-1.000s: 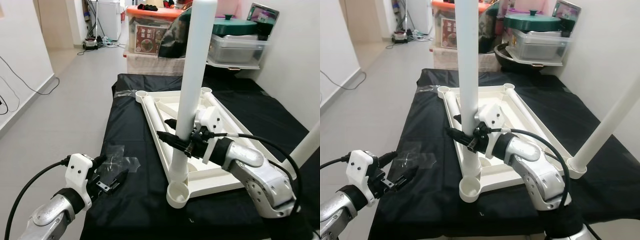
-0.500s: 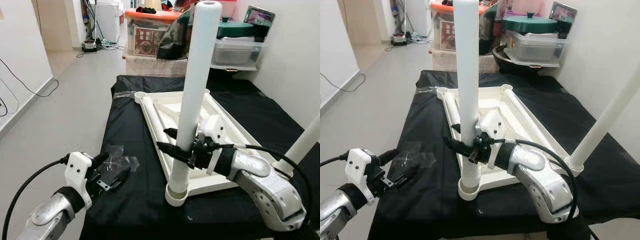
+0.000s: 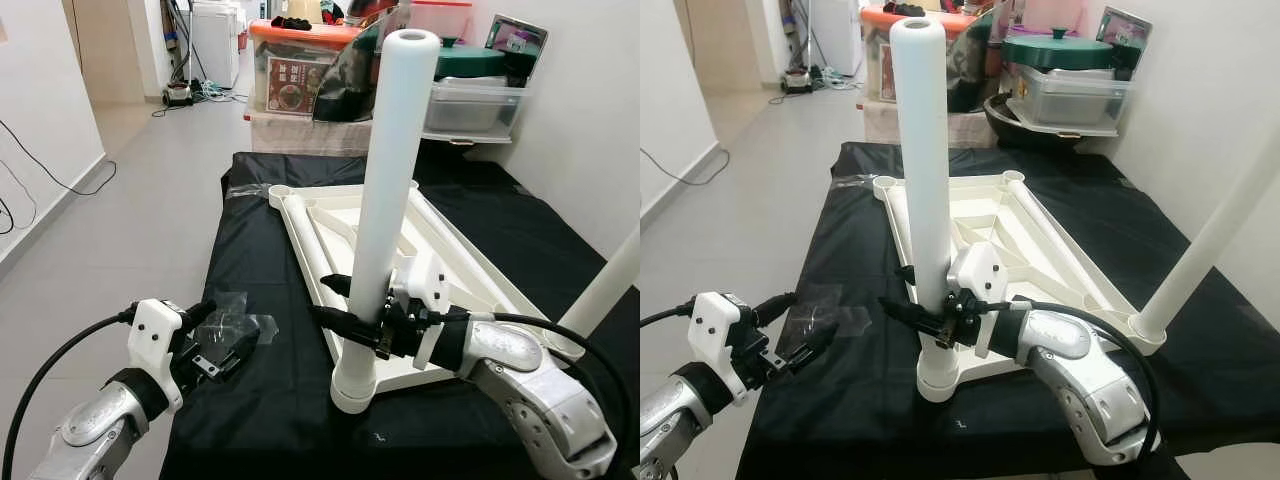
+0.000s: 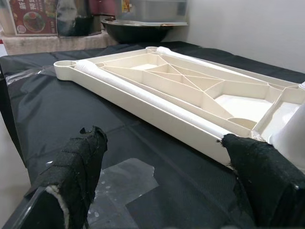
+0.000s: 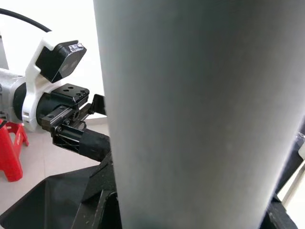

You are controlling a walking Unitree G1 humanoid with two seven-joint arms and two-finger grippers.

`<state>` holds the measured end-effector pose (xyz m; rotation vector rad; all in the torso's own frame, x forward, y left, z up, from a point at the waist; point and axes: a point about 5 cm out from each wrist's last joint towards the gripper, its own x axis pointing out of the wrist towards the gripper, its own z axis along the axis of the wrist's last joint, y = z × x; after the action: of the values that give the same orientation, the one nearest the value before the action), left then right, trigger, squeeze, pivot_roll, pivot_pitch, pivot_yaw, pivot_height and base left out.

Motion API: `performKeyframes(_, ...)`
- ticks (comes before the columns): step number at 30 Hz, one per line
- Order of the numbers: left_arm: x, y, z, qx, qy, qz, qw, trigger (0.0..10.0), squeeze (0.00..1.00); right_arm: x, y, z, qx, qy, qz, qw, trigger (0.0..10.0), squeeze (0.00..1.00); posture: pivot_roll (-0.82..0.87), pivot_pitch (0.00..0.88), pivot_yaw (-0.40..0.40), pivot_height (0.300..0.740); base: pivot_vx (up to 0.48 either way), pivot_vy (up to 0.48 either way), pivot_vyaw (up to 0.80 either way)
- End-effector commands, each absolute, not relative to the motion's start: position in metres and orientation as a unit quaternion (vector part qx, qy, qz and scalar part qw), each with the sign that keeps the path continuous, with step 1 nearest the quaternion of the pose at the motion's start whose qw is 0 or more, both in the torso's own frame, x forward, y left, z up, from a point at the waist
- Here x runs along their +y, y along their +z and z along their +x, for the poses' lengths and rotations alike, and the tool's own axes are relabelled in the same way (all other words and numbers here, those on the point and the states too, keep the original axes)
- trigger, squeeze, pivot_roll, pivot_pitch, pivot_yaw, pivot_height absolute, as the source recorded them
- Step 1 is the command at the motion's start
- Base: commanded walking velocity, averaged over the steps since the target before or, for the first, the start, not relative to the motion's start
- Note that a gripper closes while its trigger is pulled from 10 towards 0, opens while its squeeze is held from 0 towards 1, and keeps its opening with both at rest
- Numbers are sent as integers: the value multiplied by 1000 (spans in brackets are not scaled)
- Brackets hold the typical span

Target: Building children table

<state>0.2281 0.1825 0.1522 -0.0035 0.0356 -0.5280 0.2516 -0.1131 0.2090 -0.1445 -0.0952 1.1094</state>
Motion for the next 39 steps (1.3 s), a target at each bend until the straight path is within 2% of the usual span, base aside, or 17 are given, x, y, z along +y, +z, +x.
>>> performKeyframes(1, 184, 153, 229, 17, -260, -2, 965, 10000, 0, -116, 193, 253, -1, 525, -54, 849, 10000, 0, 96, 0, -105, 740, 0, 0, 0)
performKeyframes(6, 186, 154, 230, 14, -253, -13, 967, 10000, 0, -115, 189, 254, 8, 525, -13, 851, 10000, 0, 101, 0, -108, 740, 0, 0, 0)
performKeyframes(16, 185, 153, 231, 14, -245, -24, 969, 10000, 0, -110, 180, 253, 21, 541, -3, 841, 10000, 0, 106, 0, -117, 740, 0, 0, 0)
performKeyframes(21, 186, 153, 231, 13, -243, -24, 970, 10000, 0, -108, 175, 252, 28, 534, 1, 845, 10000, 0, 106, 0, -118, 740, 0, 0, 0)
performKeyframes(22, 187, 153, 231, 14, -240, -23, 970, 10000, 0, -109, 169, 257, 42, 502, -3, 864, 10000, 0, 106, 0, -118, 740, 0, 0, 0)
performKeyframes(23, 188, 153, 232, 14, -237, -21, 971, 10000, 0, -112, 162, 267, 60, 433, -4, 899, 10000, 0, 105, 0, -120, 740, 0, 0, 0)
performKeyframes(24, 188, 153, 232, 14, -237, -21, 971, 10000, 0, -112, 162, 267, 60, 433, -4, 899, 10000, 0, 105, 0, -120, 740, 0, 0, 0)
performKeyframes(25, 189, 154, 232, 13, -235, -21, 972, 10000, 0, -120, 156, 279, 74, 340, 10, 937, 10000, 0, 100, 0, -118, 740, 0, 0, 0)
performKeyframes(26, 189, 154, 232, 13, -235, -21, 972, 10000, 0, -120, 156, 279, 74, 340, 10, 937, 10000, 0, 100, 0, -118, 740, 0, 0, 0)
performKeyframes(28, 190, 154, 233, 12, -231, -19, 973, 10000, 0, -143, 141, 293, 110, 154, 40, 981, 10000, 0, 100, 0, -118, 740, 0, 0, 0)
performKeyframes(30, 190, 154, 233, 12, -231, -19, 973, 10000, 0, -143, 141, 293, 110, 154, 40, 981, 10000, 0, 100, 0, -118, 740, 0, 0, 0)
performKeyframes(32, 190, 155, 233, 11, -226, -17, 974, 10000, 0, -164, 129, 292, 134, 29, 52, 989, 10000, 0, 103, 0, -116, 740, 0, 0, 0)
performKeyframes(35, 190, 155, 233, 11, -226, -17, 974, 10000, 0, -164, 129, 292, 134, 29, 52, 989, 10000, 0, 103, 0, -116, 740, 0, 0, 0)
performKeyframes(36, 190, 155, 234, 11, -224, -16, 974, 10000, 0, -172, 123, 288, 146, -18, 65, 987, 10000, 0, 101, 0, -110, 740, 0, 0, 0)
performKeyframes(38, 190, 155, 234, 11, -224, -16, 974, 10000, 0, -172, 123, 288, 146, -18, 65, 987, 10000, 0, 101, 0, -110, 740, 0, 0, 0)
performKeyframes(39, 191, 155, 235, 12, -223, -14, 975, 10000, 0, -177, 120, 282, 151, -58, 66, 985, 10000, 0, 95, 0, -105, 740, 0, 0, 0)
